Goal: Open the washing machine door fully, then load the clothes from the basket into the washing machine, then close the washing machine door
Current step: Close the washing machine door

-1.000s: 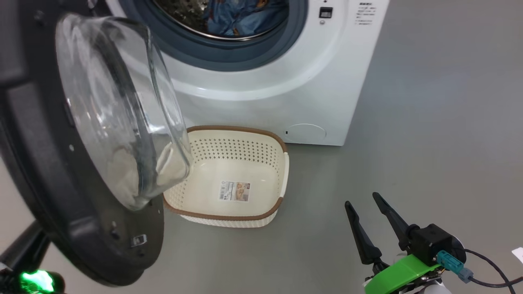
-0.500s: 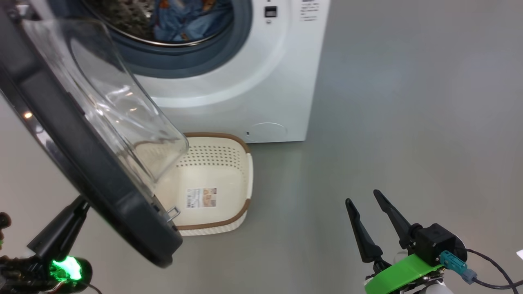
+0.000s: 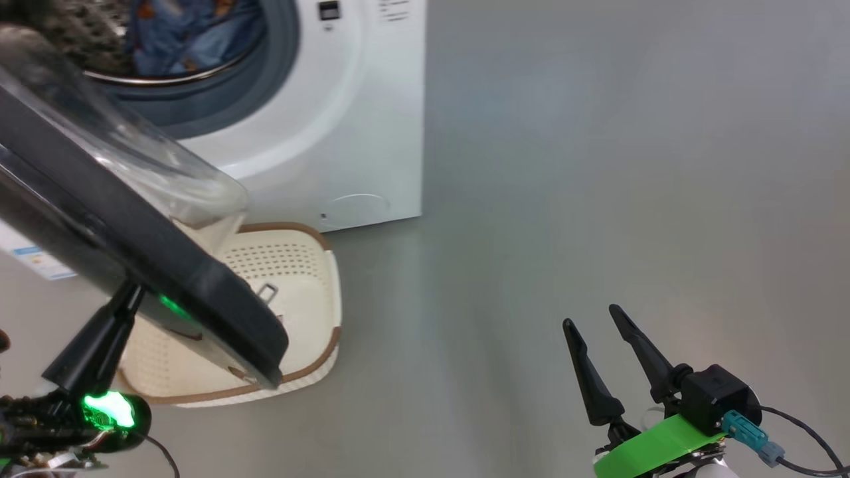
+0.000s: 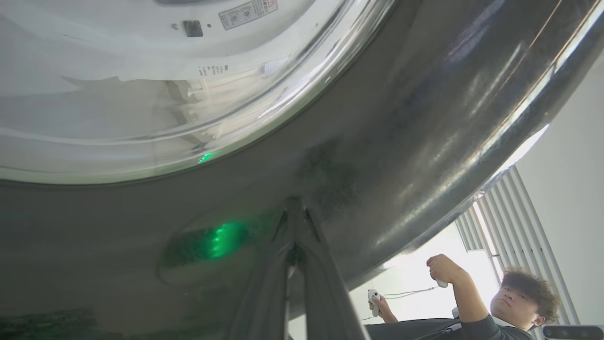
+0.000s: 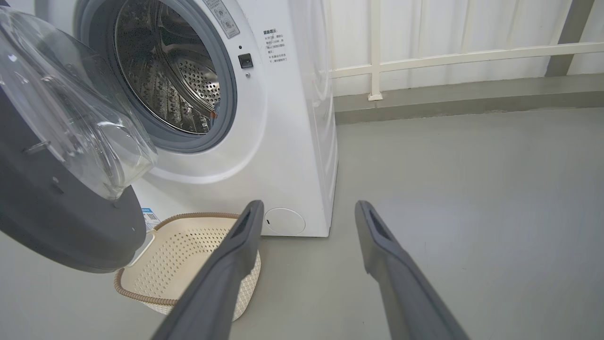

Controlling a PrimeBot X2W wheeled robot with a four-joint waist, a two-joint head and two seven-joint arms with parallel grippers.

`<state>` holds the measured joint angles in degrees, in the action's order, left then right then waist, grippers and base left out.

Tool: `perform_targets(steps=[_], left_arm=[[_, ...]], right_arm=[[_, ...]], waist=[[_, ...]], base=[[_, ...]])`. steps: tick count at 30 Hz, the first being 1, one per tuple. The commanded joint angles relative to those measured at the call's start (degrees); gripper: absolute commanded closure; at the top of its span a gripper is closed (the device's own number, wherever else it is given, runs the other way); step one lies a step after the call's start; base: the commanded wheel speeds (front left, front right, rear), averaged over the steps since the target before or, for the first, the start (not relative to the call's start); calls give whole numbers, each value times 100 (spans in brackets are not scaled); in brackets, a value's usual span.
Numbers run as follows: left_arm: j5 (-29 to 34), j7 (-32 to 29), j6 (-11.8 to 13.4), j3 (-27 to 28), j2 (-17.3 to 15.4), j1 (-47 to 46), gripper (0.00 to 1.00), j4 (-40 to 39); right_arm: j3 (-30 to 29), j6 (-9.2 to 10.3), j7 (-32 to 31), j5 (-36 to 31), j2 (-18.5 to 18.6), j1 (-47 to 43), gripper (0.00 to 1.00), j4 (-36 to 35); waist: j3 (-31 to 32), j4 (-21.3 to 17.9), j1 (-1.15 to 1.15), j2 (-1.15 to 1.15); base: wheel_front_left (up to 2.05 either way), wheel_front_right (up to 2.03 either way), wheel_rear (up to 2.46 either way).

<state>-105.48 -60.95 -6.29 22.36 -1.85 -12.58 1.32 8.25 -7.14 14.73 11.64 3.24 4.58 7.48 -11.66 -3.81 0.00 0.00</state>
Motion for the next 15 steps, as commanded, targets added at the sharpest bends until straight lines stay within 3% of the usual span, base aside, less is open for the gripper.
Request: perform_targets(steps=[1, 15], left_arm=[[35, 29, -52, 130, -109, -210, 100, -144], [269, 501, -100, 315, -174, -826, 100, 92]], right_arm=[[126, -35, 27, 118, -36, -68, 0, -172], [159, -35, 27, 249, -36, -168, 0, -400]], waist=[[-102, -294, 0, 0], [-367, -805, 0, 0]], base=[[0, 0, 0], [0, 0, 0]])
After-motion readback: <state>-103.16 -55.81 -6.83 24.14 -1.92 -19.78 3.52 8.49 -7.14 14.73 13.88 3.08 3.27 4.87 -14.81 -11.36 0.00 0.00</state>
